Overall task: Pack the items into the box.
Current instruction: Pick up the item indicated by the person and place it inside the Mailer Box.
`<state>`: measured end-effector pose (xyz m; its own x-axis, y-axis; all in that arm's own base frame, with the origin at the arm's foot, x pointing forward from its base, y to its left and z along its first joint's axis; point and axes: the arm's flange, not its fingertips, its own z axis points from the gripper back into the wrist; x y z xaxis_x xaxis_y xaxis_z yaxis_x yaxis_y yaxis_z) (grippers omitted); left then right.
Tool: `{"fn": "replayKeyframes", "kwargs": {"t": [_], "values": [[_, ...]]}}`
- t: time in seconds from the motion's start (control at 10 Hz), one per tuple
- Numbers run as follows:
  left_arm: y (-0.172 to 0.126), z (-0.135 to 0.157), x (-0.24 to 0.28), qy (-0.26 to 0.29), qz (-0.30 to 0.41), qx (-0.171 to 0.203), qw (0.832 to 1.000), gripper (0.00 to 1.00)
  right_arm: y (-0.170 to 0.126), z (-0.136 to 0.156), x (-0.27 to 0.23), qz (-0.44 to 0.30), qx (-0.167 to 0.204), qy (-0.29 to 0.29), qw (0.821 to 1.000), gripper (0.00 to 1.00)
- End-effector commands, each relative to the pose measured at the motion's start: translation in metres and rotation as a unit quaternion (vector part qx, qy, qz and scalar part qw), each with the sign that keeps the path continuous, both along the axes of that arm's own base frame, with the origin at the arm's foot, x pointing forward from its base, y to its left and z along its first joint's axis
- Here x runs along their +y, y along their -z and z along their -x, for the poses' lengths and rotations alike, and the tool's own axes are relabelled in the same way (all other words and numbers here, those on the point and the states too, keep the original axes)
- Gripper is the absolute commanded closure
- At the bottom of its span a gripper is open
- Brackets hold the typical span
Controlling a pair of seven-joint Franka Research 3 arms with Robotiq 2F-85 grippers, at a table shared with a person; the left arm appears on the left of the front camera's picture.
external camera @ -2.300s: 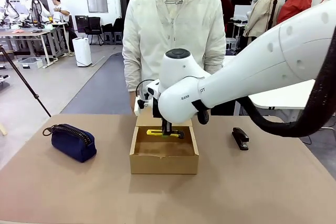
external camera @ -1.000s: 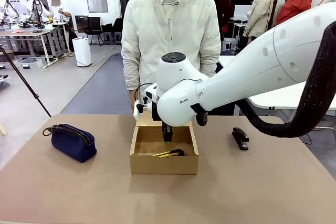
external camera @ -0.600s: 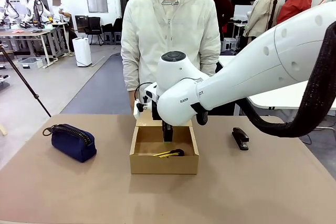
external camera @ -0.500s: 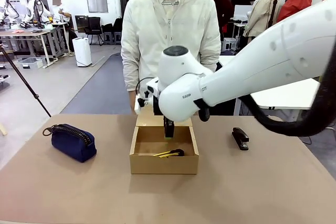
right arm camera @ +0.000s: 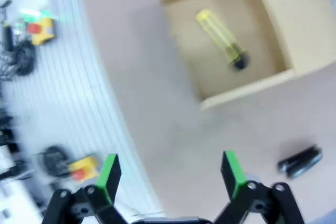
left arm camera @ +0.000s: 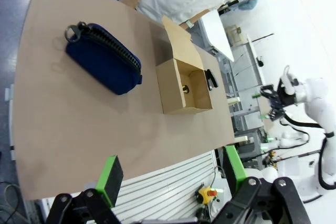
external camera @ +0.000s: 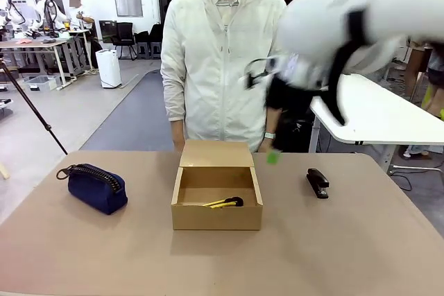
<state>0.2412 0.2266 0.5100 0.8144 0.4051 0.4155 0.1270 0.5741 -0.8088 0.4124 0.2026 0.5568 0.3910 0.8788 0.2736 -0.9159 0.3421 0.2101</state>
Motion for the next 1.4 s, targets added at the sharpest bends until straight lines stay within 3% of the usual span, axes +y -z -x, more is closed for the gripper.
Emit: {"fn": "replayKeyframes", "kwargs": {"t": [0.0,0.1,0.2,0.3,0.4,0.5,0.7,0.8,0.9,1.3], "values": [[0.0,0.001,0.001,0.005,0.004,-0.013,1.0,0.0,-0.018,0.016,-0.097,-0.129,0.063,0.089,0.986,0.0],[0.0,0.001,0.001,0.005,0.004,-0.013,1.0,0.0,-0.027,0.034,-0.142,-0.233,0.082,0.118,0.962,0.0],[0.0,0.001,0.001,0.005,0.004,-0.013,1.0,0.0,-0.03,0.056,-0.196,-0.326,0.067,0.165,0.928,0.0],[0.0,0.001,0.001,0.005,0.004,-0.013,1.0,0.0,-0.019,0.08,-0.25,-0.415,0.06,0.23,0.878,0.0],[0.0,0.001,0.001,0.005,0.004,-0.013,1.0,0.0,0.004,0.107,-0.289,-0.472,0.058,0.267,0.838,0.0],[0.0,0.001,0.001,0.005,0.004,-0.013,1.0,0.0,0.023,0.123,-0.305,-0.487,0.065,0.294,0.82,0.0],[0.0,0.001,0.001,0.005,0.004,-0.013,1.0,0.0,0.062,0.132,-0.312,-0.482,0.111,0.331,0.804,0.0],[0.0,0.001,0.001,0.005,0.004,-0.013,1.0,0.0,0.068,0.129,-0.309,-0.471,0.109,0.311,0.818,0.0],[0.0,0.001,0.001,0.005,0.004,-0.013,1.0,0.0,0.054,0.139,-0.335,-0.467,0.116,0.318,0.817,0.0],[0.0,0.001,0.001,0.005,0.004,-0.013,1.0,0.0,0.054,0.139,-0.335,-0.467,0.116,0.318,0.817,0.0]]}}
